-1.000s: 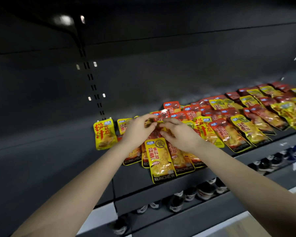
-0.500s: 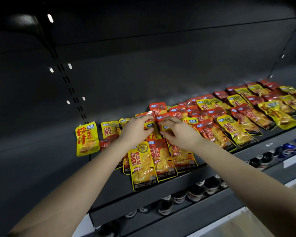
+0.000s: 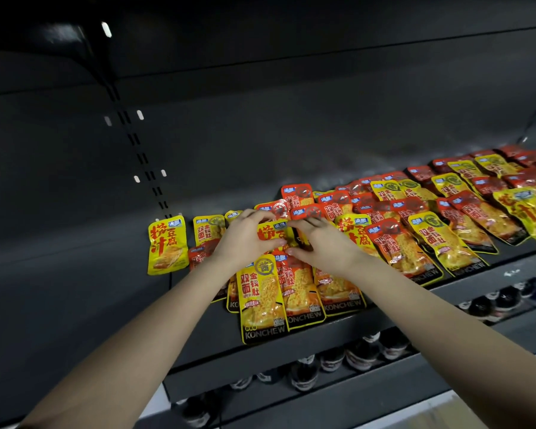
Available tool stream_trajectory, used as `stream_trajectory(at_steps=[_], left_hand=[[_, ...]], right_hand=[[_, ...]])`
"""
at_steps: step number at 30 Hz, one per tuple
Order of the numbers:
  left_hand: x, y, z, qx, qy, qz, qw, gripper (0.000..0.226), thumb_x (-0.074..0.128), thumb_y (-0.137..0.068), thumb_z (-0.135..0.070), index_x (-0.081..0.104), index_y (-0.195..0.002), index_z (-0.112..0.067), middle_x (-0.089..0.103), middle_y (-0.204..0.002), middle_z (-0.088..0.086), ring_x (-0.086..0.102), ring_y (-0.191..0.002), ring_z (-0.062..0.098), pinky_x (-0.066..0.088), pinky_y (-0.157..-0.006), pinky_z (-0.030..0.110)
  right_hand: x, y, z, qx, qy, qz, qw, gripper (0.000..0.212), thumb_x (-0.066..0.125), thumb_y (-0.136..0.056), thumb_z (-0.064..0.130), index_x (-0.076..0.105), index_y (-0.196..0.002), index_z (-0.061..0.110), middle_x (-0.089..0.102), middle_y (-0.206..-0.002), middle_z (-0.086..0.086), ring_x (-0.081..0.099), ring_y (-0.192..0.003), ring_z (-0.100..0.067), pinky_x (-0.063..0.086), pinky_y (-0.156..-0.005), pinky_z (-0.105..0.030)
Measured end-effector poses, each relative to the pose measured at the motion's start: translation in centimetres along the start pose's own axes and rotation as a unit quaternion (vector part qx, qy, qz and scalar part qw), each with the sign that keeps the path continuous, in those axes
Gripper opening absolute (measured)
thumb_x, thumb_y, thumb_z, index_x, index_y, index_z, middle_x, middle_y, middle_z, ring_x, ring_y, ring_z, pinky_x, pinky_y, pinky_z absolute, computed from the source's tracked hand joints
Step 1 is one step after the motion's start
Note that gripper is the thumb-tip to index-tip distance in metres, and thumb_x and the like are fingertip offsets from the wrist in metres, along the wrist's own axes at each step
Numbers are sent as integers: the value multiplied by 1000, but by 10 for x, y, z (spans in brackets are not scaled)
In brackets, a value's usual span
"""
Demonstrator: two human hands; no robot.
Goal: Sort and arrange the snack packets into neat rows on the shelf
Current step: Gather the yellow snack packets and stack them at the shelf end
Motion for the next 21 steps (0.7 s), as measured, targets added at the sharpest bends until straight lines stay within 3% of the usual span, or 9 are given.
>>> stream_trajectory(at_steps=[15,21], left_hand=[[0,3,3,-13,31,-24,999,54,76,-74,-41,59,-120,-21,63,-120,-2,57,-110,13,36,-81,14],[1,6,4,-13,45,-38,998,50,76,-74,-39,60,-119,-22,62,-122,-2,56,-114,13,37,-88,17]], right_hand=[[3,-1,-5,-16,-30,-42,999,48,54,-89,43,47,-135,28,52,-135,4,29,-135,-21,27,-112,-37],[5,-1,-11,3,-47,-47,998,50,56,-88,44,48,-134,29,53,-134,3,26,-137,-18,28,-112,-36]])
Point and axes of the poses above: each hand's wrist, its own y-axis away from the middle knuckle, its own x-axis out of the palm, z = x × y, the point moved 10 cm from there along -y, towards the middle knuckle
